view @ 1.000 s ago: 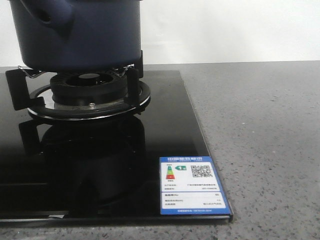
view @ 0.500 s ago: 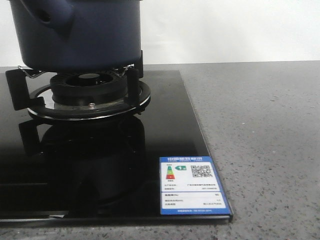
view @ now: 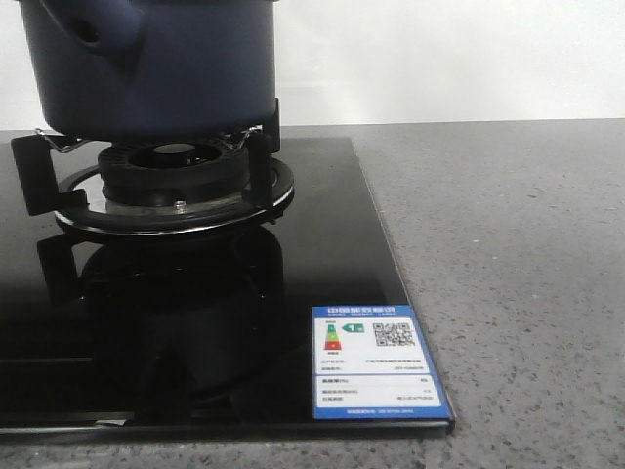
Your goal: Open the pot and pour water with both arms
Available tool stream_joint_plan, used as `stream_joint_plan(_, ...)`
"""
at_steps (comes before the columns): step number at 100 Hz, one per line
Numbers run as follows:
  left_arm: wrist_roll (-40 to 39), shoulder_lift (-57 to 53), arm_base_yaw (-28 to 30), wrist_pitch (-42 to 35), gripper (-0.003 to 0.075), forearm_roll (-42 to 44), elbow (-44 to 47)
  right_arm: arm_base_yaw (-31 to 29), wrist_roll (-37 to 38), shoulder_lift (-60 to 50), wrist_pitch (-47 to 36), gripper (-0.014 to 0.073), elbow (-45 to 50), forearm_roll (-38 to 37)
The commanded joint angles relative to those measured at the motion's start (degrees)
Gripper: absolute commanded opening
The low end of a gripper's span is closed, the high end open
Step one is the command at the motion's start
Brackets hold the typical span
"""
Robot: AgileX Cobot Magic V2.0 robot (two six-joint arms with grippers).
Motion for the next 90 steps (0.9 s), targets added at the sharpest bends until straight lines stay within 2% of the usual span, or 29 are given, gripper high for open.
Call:
stream_joint_plan(1, 0.0, -1.2, 0.1, -5.7, 0.0316, 0.5, -2.1, 0.0, 8.5, -3.2, 1.8, 0.0262, -2.3, -0.4)
stream_joint_plan(10, 0.0, -1.2, 0.1, -5.7, 0.0316, 0.5, -2.1, -0.7, 16.0, -4.2, 1.6, 0.0262, -2.3, 2.8)
stream_joint_plan(23, 0.0, -1.2, 0.1, -5.7, 0.0316, 0.5, -2.1, -2.7, 21.7, -6.3, 0.5, 0.0262, -1.3, 8.1)
stream_joint_plan(33, 0.0, -1.2, 0.1, -5.7, 0.0316, 0.5, -2.1, -5.2, 27.3, -8.7, -2.4, 0.0262, 1.6, 10.0)
stream_joint_plan(42, 0.0, -1.2, 0.1, -5.7, 0.0316, 0.5, -2.1, -8.0, 35.7, -11.6, -4.7, 0.0262, 5.7, 10.4)
stream_joint_plan(48, 0.0, -1.2, 0.1, -5.7, 0.0316, 0.5, -2.1, -11.2, 41.3, -13.7, -7.5, 0.0262, 9.2, 10.4)
stream_joint_plan(67, 0.0, -1.2, 0.1, -5.7, 0.0316, 0.5, -2.1, -20.2, 50.5, -20.1, -15.4, 0.0262, 20.3, 10.4)
stream_joint_plan(90, 0.0, -1.2, 0.1, -5.7, 0.0316, 0.6, -2.1, -32.0, 55.0, -25.9, -30.4, 0.0262, 32.7, 11.6)
